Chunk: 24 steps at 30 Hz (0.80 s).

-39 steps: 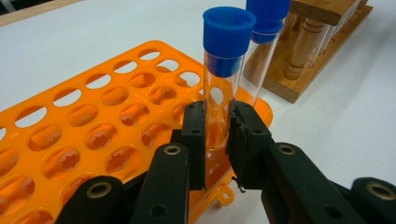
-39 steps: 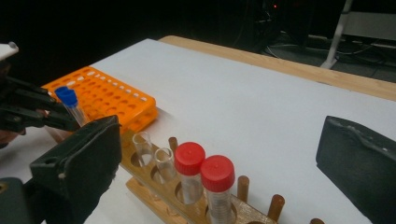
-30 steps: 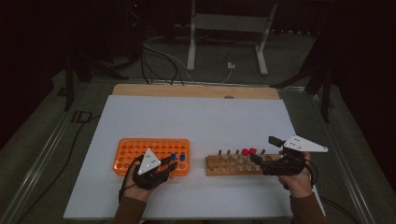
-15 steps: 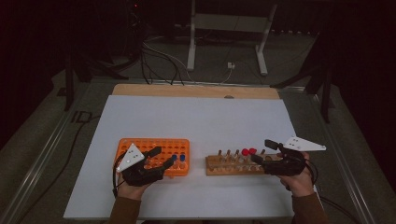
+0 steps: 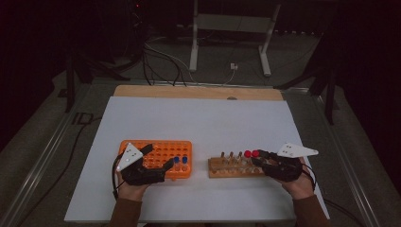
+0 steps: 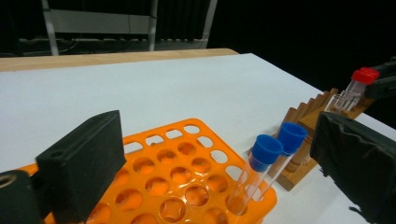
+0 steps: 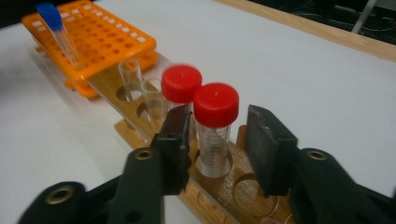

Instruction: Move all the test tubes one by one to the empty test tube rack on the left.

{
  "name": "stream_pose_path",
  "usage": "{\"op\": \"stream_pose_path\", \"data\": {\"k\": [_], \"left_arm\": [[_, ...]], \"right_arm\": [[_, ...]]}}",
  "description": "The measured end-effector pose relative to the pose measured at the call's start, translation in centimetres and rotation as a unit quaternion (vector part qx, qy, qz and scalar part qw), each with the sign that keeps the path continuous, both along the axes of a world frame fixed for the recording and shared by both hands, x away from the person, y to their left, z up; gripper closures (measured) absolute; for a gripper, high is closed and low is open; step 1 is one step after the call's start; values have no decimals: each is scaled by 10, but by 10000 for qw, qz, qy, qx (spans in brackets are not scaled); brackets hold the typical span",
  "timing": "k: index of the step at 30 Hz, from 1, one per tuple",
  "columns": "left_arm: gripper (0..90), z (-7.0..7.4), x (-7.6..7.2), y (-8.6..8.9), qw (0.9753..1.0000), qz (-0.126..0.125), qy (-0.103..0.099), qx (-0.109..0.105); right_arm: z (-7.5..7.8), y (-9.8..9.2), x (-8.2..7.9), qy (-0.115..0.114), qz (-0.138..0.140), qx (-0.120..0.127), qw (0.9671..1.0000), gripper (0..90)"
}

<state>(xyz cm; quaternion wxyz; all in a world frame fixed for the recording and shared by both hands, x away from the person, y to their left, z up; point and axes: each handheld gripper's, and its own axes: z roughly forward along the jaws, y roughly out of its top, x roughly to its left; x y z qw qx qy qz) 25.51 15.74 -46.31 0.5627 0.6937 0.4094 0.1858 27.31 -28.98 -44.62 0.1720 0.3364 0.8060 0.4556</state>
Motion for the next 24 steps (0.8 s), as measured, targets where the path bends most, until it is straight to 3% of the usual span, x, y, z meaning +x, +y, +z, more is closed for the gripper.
{"op": "stream_pose_path", "data": {"k": [12, 24], "left_arm": [[19, -2, 1, 0, 10000, 54, 22, 29], [19, -4, 2, -1, 9999, 77, 43, 64]], "right_arm": [[-9, 4, 2, 73, 16, -50, 10000, 737], [-8, 3, 2, 68, 25, -5, 10000, 743]]}}
